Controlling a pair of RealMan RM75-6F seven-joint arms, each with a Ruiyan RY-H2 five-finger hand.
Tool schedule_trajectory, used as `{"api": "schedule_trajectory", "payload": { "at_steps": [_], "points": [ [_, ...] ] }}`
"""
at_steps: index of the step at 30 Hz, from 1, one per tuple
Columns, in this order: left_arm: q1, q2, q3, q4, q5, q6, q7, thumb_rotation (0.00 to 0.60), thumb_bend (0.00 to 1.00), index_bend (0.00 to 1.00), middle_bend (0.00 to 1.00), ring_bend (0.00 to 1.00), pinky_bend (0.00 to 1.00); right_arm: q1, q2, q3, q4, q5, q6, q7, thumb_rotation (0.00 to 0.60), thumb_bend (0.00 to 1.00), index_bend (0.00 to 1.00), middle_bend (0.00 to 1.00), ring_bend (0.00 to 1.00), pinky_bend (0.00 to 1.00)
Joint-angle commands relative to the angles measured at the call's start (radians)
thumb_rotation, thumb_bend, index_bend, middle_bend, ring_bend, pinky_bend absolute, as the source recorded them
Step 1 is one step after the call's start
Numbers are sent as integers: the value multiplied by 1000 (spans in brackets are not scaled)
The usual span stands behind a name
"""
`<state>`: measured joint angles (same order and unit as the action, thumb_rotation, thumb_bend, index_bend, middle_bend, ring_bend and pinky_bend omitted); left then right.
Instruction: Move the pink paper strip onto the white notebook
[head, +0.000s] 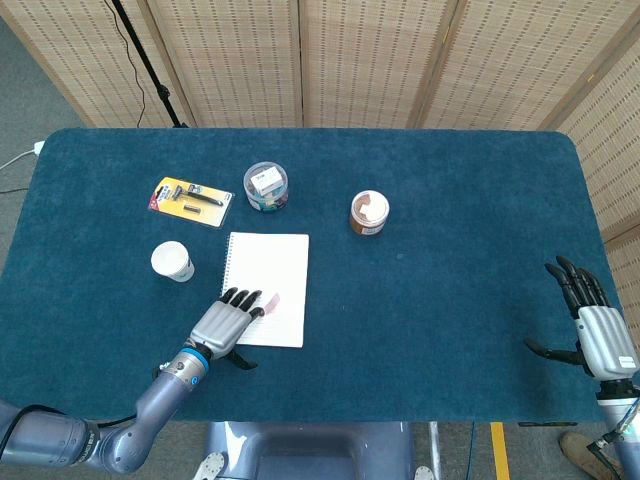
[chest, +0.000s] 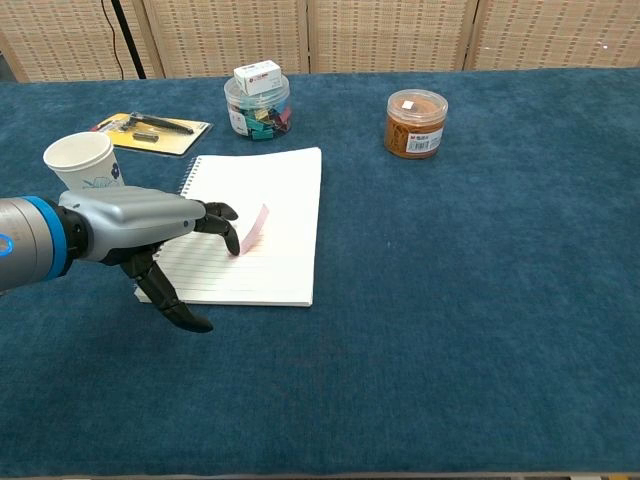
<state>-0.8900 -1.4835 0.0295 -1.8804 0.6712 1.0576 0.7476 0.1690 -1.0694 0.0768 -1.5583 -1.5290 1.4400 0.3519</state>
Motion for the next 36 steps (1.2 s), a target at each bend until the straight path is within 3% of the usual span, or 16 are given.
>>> {"api": "schedule_trajectory", "payload": {
  "at_steps": [1, 36],
  "points": [
    [0, -2, 3, -3, 4, 10, 9, 358, 0, 238, 0, 0, 0, 0, 1, 1, 0, 0, 0, 1, 600, 0, 26, 0, 0, 0],
    [-35, -33, -21, 17, -69, 14, 48, 358, 0, 238, 0, 0, 0, -4, 13, 2, -5, -5, -2, 29, 600, 0, 26, 0, 0, 0]
  ]
}}
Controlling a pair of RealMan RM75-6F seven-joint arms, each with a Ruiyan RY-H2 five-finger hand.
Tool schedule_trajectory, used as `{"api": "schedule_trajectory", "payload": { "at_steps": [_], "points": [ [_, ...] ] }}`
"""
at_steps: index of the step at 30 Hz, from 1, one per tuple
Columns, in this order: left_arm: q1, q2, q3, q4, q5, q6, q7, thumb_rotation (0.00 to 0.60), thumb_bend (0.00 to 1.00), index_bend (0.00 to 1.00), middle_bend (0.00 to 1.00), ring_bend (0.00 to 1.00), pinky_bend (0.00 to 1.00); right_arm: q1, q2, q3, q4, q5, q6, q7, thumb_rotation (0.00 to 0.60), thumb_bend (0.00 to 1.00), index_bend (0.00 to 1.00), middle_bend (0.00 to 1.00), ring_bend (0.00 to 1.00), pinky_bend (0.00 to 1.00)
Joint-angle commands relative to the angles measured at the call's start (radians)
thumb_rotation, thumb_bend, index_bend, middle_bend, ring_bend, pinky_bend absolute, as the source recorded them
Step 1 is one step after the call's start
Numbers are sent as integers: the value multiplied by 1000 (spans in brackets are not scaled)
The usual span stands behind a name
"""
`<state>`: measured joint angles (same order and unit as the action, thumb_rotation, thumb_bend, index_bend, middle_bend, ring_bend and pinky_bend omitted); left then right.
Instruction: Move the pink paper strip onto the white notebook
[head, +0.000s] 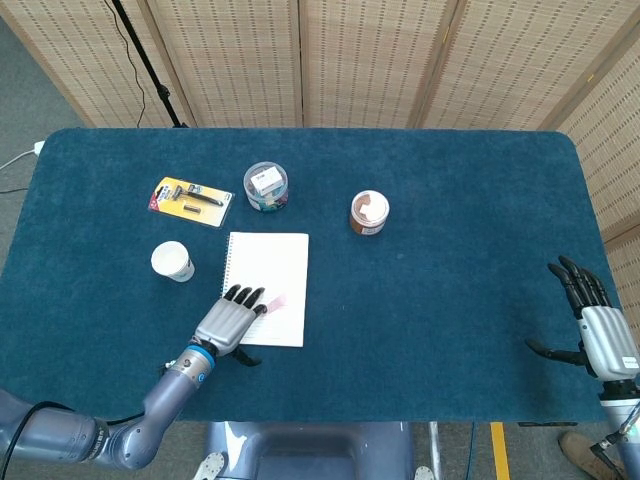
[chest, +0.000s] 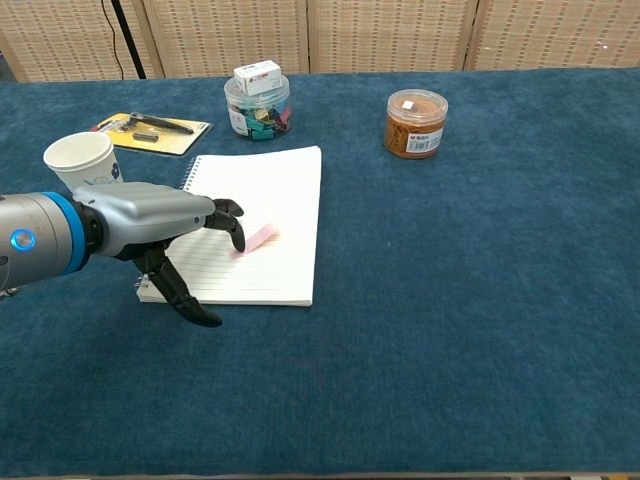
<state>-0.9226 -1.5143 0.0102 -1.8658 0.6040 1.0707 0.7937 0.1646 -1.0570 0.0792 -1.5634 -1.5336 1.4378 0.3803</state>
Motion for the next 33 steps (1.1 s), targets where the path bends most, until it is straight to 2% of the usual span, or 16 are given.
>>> {"api": "schedule_trajectory", "payload": {
  "at_steps": [1, 9, 33],
  "points": [
    [-4, -4, -3, 6, -3, 2, 3, 358, 0, 237, 0, 0, 0, 0, 1, 0, 0, -1, 0, 2, 600, 0, 26, 0, 0, 0],
    [-6, -8, -9, 22, -11, 3, -4, 358, 0, 237, 0, 0, 0, -2, 3, 0, -4, -6, 5, 5, 600, 0, 26, 0, 0, 0],
    [-3, 19, -3, -23, 0, 37, 9, 356, 0, 237, 0, 0, 0, -3, 8, -3, -11, -13, 8, 10, 600, 0, 28, 0, 0, 0]
  ]
}}
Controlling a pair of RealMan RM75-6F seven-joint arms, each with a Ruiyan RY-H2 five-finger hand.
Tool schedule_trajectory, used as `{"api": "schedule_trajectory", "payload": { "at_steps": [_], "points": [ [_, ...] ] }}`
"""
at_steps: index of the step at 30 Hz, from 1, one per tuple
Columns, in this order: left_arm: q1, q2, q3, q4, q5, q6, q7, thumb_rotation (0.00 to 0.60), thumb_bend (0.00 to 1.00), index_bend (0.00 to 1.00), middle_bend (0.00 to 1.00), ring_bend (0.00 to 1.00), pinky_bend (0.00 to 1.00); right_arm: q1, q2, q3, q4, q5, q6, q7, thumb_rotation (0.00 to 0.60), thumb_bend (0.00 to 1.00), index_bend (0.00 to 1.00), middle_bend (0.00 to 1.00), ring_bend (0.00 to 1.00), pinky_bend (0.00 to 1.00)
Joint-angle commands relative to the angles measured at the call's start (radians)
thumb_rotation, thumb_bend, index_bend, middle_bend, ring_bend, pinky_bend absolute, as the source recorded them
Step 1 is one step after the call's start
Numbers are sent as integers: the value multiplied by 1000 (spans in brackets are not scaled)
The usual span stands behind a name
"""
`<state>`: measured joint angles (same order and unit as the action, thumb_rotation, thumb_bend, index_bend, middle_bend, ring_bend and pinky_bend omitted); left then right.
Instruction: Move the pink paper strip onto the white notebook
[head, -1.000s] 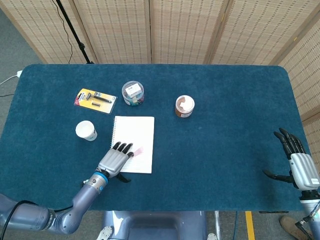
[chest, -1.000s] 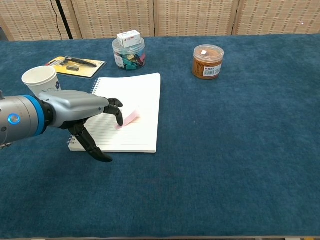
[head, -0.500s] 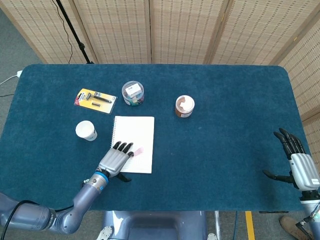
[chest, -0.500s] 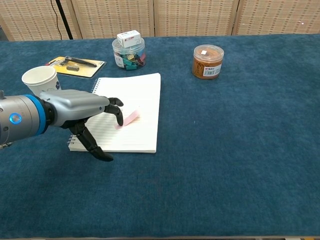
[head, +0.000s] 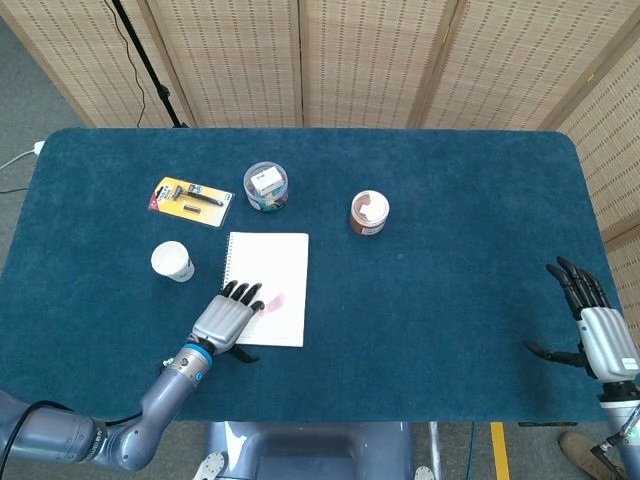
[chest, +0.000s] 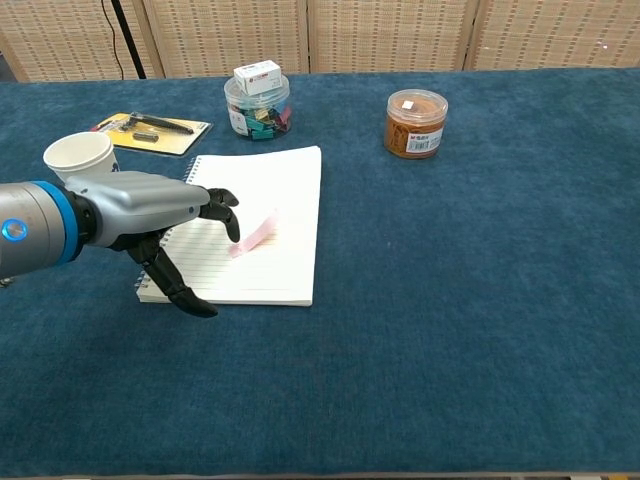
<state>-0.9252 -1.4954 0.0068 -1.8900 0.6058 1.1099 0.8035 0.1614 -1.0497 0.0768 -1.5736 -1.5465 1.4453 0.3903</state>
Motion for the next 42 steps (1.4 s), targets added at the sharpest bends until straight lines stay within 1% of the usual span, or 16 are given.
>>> {"api": "schedule_trajectory", "payload": {
  "at_steps": [1, 11, 19, 36, 42],
  "points": [
    [-1, -2, 0, 3, -2, -4, -1, 355, 0, 237, 0, 0, 0, 0, 1, 0, -1, -1, 0, 0, 600, 0, 28, 0, 0, 0],
    [-8, -23, 4, 1, -6, -13, 9, 358, 0, 238, 0, 0, 0, -2, 6, 1, -3, -1, 3, 11, 600, 0, 28, 0, 0, 0],
    [-9, -24, 5, -12, -2, 2, 18, 356, 0, 237, 0, 0, 0, -2, 8, 1, -4, 1, 2, 15, 600, 0, 28, 0, 0, 0],
    [0, 1, 5, 21, -14, -31, -21, 356, 0, 238, 0, 0, 0, -3, 10, -2, -13, -7, 6, 12, 600, 0, 29, 0, 0, 0],
    [-3, 12, 8, -21, -6, -32, -21, 357, 0, 238, 0, 0, 0, -4, 12, -2, -15, -9, 7, 16, 600, 0, 29, 0, 0, 0]
  ]
}}
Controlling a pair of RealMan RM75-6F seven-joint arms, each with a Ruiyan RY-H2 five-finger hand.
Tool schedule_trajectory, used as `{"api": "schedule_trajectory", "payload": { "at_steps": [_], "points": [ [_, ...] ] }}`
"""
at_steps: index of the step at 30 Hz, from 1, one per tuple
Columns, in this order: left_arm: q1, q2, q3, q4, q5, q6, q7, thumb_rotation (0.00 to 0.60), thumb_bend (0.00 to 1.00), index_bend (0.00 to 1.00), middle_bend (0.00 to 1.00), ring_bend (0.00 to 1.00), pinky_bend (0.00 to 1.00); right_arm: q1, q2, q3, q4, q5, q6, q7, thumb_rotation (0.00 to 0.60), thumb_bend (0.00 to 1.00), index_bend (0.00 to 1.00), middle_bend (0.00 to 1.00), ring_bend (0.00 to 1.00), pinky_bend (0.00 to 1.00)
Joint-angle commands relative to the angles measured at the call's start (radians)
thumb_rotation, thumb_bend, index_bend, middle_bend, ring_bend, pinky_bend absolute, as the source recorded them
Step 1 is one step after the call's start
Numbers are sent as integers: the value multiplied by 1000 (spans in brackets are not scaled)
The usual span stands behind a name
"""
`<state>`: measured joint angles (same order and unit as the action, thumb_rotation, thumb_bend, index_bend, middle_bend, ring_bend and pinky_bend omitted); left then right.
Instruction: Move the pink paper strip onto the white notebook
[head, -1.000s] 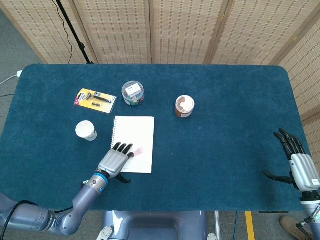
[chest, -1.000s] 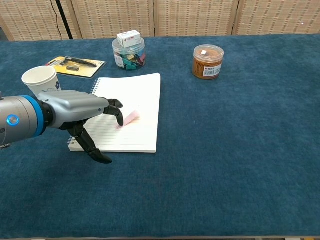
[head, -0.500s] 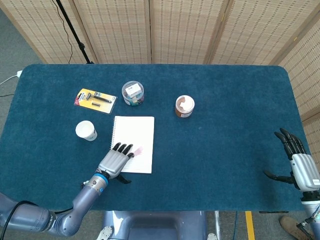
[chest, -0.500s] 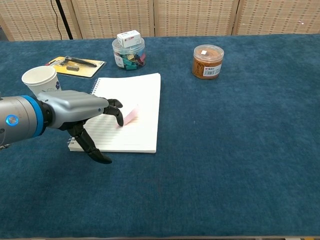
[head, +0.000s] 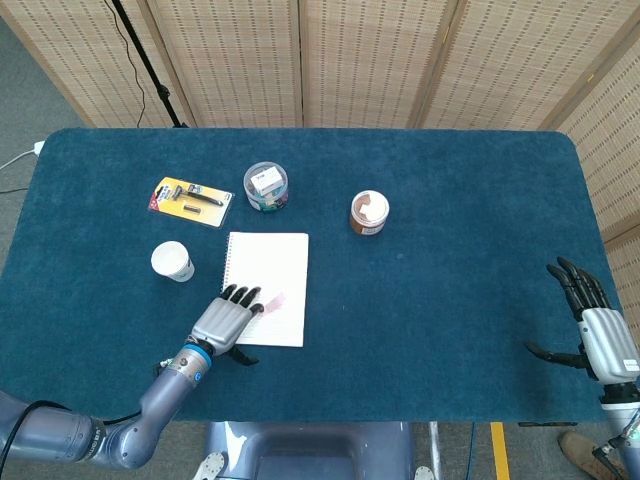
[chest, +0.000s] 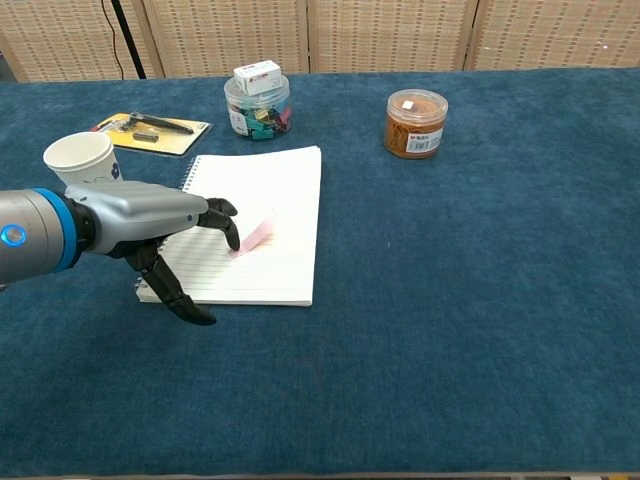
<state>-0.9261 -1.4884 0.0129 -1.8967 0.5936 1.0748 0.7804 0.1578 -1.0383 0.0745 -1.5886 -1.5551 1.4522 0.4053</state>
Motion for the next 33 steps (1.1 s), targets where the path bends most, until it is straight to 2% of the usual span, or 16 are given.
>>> {"api": "schedule_trajectory", "payload": {
  "at_steps": [1, 9, 12, 14, 18, 23, 26, 31, 33],
  "points": [
    [-2, 6, 2, -20, 8, 5, 3, 357, 0, 238, 0, 0, 0, 0, 1, 0, -1, -1, 1, 1, 600, 0, 29, 0, 0, 0],
    [-4, 16, 6, -46, 4, 25, 15, 357, 0, 238, 0, 0, 0, -1, 2, 0, -1, 0, 2, 5, 600, 0, 29, 0, 0, 0],
    [6, 45, 1, -73, 30, 52, 3, 356, 0, 235, 0, 0, 0, -1, 2, 0, -1, -1, 2, 6, 600, 0, 29, 0, 0, 0],
    [12, 63, 1, -88, 48, 59, -6, 355, 0, 199, 0, 0, 0, -1, 2, 0, -1, -2, 3, 4, 600, 0, 29, 0, 0, 0],
    [53, 143, 11, -141, 165, 96, -62, 355, 0, 16, 0, 0, 0, -3, 0, 1, 2, -5, 11, -9, 600, 0, 16, 0, 0, 0],
    [117, 225, 40, -173, 320, 144, -138, 358, 0, 0, 0, 0, 0, -8, -10, 6, 6, -3, 28, -46, 600, 0, 0, 0, 0, 0],
    [186, 279, 76, -166, 471, 203, -208, 399, 0, 0, 0, 0, 0, -11, -19, 10, 9, -1, 39, -78, 600, 0, 0, 0, 0, 0],
    [338, 327, 139, -74, 679, 367, -356, 565, 0, 0, 0, 0, 0, -19, -25, 6, 0, -4, 51, -124, 600, 0, 0, 0, 0, 0],
    [398, 324, 159, -10, 750, 427, -435, 595, 0, 0, 0, 0, 0, -22, -18, 3, -12, -6, 51, -141, 600, 0, 0, 0, 0, 0]
  ]
}}
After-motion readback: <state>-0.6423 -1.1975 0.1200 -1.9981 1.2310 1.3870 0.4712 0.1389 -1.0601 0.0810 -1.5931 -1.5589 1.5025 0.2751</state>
